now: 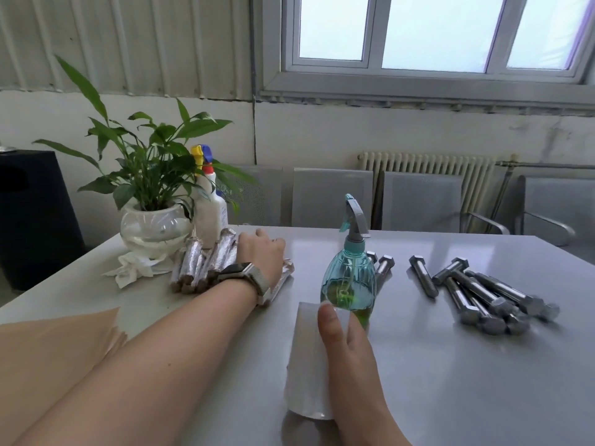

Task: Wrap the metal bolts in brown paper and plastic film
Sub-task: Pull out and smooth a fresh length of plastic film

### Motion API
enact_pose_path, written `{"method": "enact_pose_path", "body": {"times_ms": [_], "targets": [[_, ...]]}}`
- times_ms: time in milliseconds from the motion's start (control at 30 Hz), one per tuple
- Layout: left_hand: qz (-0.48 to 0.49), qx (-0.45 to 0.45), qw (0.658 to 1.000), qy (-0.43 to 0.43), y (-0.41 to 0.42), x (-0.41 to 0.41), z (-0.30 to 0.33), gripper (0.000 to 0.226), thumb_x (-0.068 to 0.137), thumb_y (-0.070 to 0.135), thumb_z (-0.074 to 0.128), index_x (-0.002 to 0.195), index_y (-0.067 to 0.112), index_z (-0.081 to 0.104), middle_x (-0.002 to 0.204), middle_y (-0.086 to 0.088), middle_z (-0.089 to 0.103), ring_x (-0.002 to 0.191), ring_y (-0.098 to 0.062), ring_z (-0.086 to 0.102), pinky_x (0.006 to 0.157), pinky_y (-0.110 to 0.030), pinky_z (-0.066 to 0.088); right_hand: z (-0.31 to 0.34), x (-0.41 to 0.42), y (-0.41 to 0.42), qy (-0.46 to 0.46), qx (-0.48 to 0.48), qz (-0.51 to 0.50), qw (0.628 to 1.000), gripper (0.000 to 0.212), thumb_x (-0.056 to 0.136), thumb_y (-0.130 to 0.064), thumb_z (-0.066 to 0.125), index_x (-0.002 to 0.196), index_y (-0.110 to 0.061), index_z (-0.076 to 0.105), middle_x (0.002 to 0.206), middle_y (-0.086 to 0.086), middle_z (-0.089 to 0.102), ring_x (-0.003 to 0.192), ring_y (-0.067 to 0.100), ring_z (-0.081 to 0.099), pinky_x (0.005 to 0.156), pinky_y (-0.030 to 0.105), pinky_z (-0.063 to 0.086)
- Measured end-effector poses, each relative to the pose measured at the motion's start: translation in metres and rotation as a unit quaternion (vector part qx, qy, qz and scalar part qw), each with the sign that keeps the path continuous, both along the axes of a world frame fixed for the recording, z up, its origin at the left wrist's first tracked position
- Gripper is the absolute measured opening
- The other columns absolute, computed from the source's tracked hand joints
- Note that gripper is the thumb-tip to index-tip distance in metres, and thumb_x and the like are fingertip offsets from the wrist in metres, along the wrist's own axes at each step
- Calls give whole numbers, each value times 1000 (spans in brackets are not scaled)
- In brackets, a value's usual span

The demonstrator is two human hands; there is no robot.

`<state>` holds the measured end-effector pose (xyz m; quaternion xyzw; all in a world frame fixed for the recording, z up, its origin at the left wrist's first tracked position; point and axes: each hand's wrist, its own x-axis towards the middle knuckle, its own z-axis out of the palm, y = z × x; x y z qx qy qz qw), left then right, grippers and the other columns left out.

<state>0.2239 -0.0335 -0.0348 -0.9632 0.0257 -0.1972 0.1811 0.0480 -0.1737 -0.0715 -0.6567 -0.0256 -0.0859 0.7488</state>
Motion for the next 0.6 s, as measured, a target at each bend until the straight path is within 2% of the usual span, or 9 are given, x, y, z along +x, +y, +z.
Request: {"method": "enact_pose_path", "body": {"times_ms": [67,167,300,400,500,567,600], "targets": [[10,0,1000,1,3,3,4,28,95,28,43,118,23,59,120,-11,48,103,-28,56,84,-35,37,0,-1,0,-5,6,5,1000,49,69,-66,53,98,-28,65,85,-14,71,76,1,68,60,15,51],[-2,-33,998,52,8,5,12,30,97,23,42,123,18,56,122,-13,45,101,-31,61,84,-37,45,1,-2,-1,-5,10,4,1000,48,69,-65,53,96,-27,64,85,-14,71,76,0,67,57,13,48],[-7,-44,997,69,12,1,11,33,98,36,45,126,20,51,124,-14,44,109,-32,57,89,-38,43,0,-1,0,-5,14,3,1000,49,68,-66,54,96,-27,64,84,-15,71,74,1,67,56,12,48],[-19,-57,995,80,18,1,13,40,101,45,36,132,23,47,127,-14,41,119,-31,47,95,-39,39,-1,0,0,-5,8,2,1000,51,67,-68,54,98,-28,64,84,-14,71,76,3,68,58,15,50],[-44,-186,974,118,27,-2,24,41,104,39,29,138,22,46,129,-13,41,123,-31,44,102,-43,36,-1,0,0,-1,0,1,1000,52,67,-68,54,99,-28,65,86,-8,72,81,11,70,72,34,59],[-70,-316,942,92,34,-11,34,39,105,30,33,138,19,49,130,-13,44,118,-30,49,102,-42,39,1,-2,0,-2,6,2,1000,49,68,-68,57,97,-29,66,87,-3,73,82,18,71,75,42,60],[-88,-390,915,57,37,-19,39,35,104,27,36,132,17,55,125,-12,49,108,-28,53,95,-38,43,2,-3,1,-3,13,2,1000,46,68,-68,58,95,-33,66,88,0,73,83,21,71,76,46,60]]}}
